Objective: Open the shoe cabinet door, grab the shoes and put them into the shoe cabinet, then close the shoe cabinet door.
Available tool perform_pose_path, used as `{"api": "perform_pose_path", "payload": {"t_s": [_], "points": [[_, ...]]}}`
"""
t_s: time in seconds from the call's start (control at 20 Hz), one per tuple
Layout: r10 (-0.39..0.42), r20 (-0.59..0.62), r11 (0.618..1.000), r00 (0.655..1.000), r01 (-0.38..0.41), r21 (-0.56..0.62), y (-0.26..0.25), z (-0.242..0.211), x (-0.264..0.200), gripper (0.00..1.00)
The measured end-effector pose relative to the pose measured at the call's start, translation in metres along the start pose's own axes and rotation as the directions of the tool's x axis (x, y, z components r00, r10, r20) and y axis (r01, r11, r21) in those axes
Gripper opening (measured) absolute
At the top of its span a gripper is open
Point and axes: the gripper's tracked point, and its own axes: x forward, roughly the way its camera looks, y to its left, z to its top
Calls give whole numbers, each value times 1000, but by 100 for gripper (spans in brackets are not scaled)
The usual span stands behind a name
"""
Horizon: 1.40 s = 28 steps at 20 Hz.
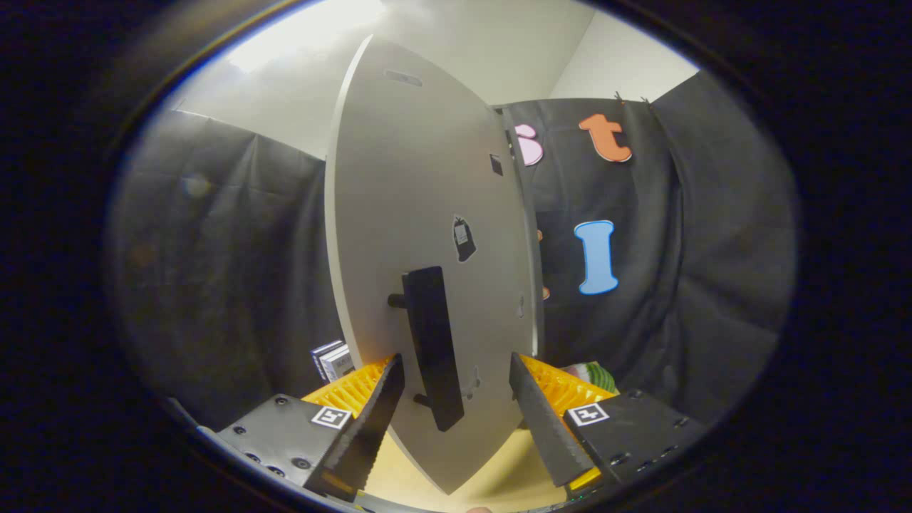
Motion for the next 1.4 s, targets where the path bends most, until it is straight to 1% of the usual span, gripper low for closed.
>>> {"api": "perform_pose_path", "payload": {"t_s": [0.15, 0.35, 0.5, 0.8, 1.05, 1.25, 1.4], "points": [[41, -10, 999, 999, -41, 11, 23, -4, 15, 96], [85, -22, 996, 996, -84, 27, 46, -9, 51, 97], [123, -32, 992, 992, -122, 32, 72, -12, 74, 98], [163, -37, 986, 986, -162, 30, 111, -19, 128, 98], [162, -27, 987, 986, -162, 24, 133, -19, 169, 98], [152, -24, 988, 988, -151, 25, 146, -21, 191, 98], [119, -14, 993, 993, -118, 12, 152, -21, 201, 98]]}}
